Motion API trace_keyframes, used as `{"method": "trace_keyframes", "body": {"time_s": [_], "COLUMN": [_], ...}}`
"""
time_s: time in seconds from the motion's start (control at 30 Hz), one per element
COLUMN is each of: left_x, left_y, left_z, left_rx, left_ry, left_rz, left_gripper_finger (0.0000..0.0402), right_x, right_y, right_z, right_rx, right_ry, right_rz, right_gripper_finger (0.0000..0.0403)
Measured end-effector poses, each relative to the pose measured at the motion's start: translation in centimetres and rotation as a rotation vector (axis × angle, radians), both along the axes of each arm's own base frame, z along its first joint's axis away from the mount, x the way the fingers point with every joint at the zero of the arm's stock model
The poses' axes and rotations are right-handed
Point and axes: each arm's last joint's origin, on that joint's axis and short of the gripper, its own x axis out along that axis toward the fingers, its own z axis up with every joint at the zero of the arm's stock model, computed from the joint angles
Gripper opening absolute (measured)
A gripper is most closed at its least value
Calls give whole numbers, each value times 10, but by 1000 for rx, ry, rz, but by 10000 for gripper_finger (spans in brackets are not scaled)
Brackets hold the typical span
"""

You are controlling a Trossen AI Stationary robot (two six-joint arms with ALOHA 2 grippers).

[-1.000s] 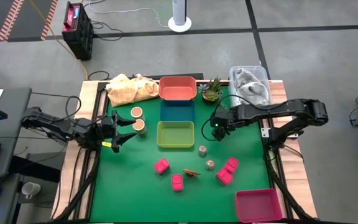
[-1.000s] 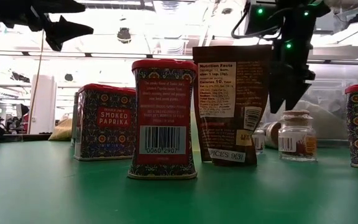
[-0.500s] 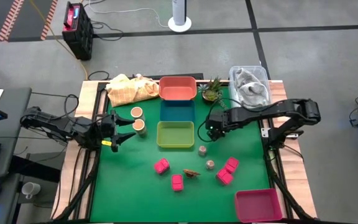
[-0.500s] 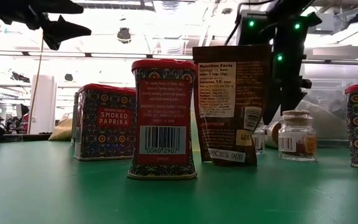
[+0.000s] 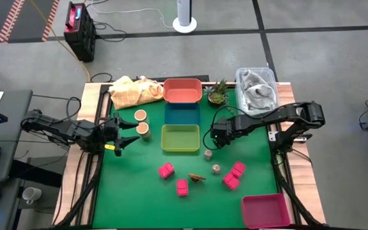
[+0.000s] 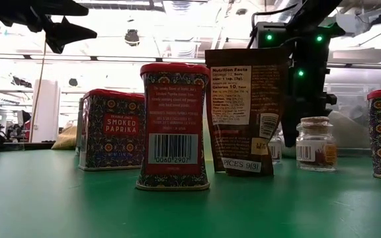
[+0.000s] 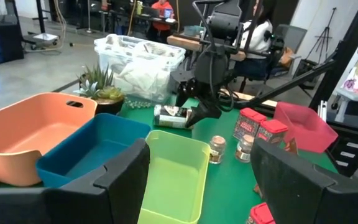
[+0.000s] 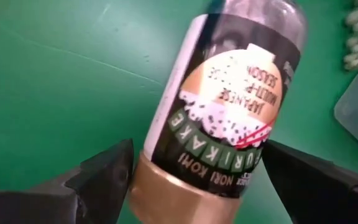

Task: Sort spices by type
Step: Put the gold seasoning bottle into the pink bin

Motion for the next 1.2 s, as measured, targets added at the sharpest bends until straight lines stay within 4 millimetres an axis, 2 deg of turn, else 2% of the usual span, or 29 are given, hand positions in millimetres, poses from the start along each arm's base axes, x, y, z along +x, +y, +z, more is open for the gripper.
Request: {"method": "trace_keyframes", "body": {"time_s": [0.3, 0.57, 0.83, 0.97, 1.2], "left_x": [0, 0, 0, 0, 8], "left_y": [0, 0, -2, -2, -3], "left_z": [-2, -3, -3, -3, -5], "left_rx": [-3, 15, 19, 23, 59], "left_ry": [20, 29, 31, 32, 54], "left_rz": [1, -19, -60, -62, -21], "left_gripper_finger": [265, 265, 265, 265, 265], "right_x": [-2, -3, -2, 0, 11], "right_y": [-3, -2, 2, 7, 12], "right_z": [-1, 0, 1, 9, 37], "right_rx": [58, 90, 121, 146, 84], "right_ry": [23, 50, 79, 110, 147], "right_rz": [20, 92, 232, 324, 481], "right_gripper_finger": [353, 293, 289, 289, 287]}}
